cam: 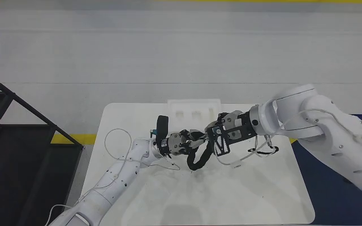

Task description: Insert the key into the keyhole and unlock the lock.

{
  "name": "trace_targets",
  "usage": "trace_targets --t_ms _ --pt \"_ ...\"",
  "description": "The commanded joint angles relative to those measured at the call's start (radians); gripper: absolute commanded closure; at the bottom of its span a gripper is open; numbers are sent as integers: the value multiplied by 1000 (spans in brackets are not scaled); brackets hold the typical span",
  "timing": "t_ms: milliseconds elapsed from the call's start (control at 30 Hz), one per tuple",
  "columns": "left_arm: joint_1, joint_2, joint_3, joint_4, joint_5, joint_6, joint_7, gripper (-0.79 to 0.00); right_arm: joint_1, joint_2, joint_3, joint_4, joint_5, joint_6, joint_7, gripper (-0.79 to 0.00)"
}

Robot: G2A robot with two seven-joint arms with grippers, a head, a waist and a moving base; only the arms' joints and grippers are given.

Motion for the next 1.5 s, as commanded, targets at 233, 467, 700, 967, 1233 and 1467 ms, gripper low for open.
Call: trace_targets --t_ms 233,467,700,967,1233,1467 --pt "1 0 -1 -1 5 0 2 0 62 -11 -65 48 192 64 66 0" --pt "2 0 0 -3 15 0 7 0 103 -20 -108 96 390 164 166 0" --pt "2 -1 0 -8 29 0 13 0 117 -26 -116 113 498 242 217 0" --pt "1 -2 3 -4 35 0 16 0 83 -9 -52 128 489 245 164 -388" --pt "-2 -2 -3 0 41 1 18 0 16 24 -1 124 540 225 193 -305" --pt "-1 -4 -9 0 43 2 20 0 -41 45 37 107 543 226 193 -265"
